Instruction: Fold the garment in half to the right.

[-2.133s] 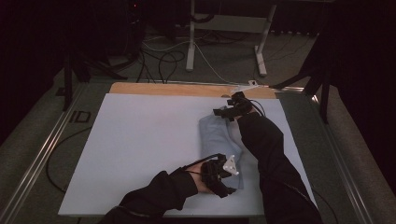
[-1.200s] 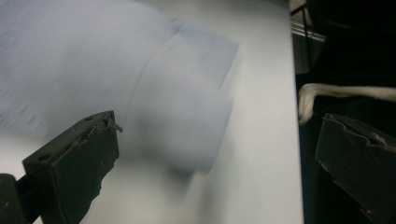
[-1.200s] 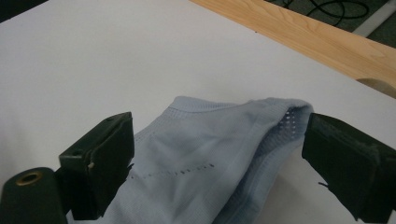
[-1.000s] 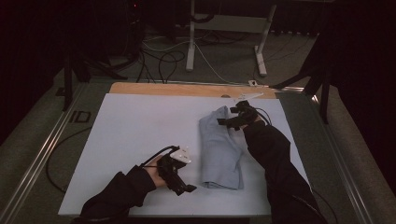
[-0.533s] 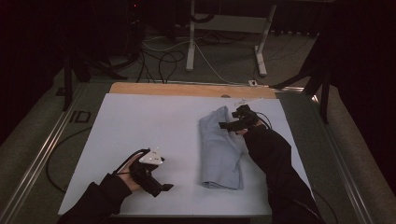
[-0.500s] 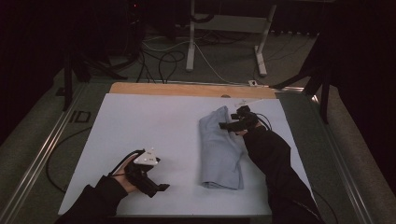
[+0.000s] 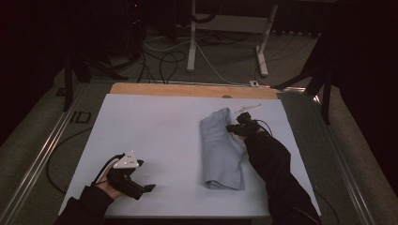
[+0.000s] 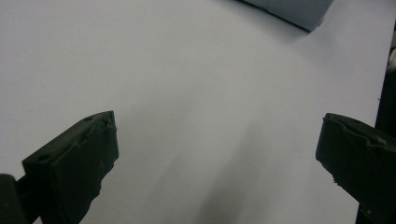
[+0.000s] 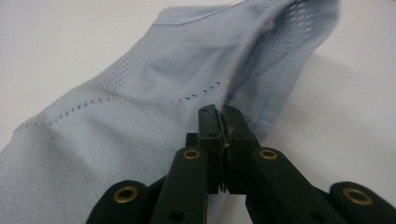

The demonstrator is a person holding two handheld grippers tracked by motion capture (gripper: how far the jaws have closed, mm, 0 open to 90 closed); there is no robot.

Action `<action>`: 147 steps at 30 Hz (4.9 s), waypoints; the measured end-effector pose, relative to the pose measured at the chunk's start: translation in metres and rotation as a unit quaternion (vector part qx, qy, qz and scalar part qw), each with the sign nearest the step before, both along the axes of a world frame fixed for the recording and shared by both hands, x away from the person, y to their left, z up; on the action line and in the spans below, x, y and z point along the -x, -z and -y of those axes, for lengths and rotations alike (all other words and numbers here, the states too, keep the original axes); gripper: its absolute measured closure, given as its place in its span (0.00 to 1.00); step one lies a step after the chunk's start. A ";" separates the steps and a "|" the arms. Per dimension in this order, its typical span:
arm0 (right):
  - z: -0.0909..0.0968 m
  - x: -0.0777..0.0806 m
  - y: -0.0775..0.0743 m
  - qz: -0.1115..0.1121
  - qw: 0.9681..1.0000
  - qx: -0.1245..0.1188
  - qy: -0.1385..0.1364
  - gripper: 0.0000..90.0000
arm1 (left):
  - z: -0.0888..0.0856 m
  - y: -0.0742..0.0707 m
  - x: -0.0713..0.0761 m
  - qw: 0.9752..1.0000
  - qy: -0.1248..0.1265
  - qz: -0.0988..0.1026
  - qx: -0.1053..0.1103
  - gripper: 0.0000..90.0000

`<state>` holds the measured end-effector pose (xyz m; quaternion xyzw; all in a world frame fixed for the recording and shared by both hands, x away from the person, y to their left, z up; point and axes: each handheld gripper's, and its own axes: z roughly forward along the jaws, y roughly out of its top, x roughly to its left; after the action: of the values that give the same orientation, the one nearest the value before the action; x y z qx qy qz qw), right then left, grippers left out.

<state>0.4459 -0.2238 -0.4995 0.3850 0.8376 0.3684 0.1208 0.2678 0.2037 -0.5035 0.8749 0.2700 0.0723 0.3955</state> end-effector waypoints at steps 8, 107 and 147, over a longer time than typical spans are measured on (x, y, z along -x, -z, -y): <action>0.010 -0.002 -0.005 0.000 1.000 -0.005 0.014 0.99 | -0.001 0.001 0.003 1.000 -0.003 0.010 0.004 0.00; -0.043 0.142 -0.038 0.053 0.988 0.015 -0.148 0.85 | -0.028 0.007 0.011 0.999 -0.026 0.029 0.025 0.00; -0.023 0.171 0.019 -0.012 0.982 0.062 -0.180 1.00 | -0.028 0.003 0.014 0.999 -0.024 0.037 0.027 0.00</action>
<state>0.2754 -0.2004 -0.5183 0.2241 0.9158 0.3269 0.0656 0.2538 0.2317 -0.5068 0.8541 0.2775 0.1070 0.4267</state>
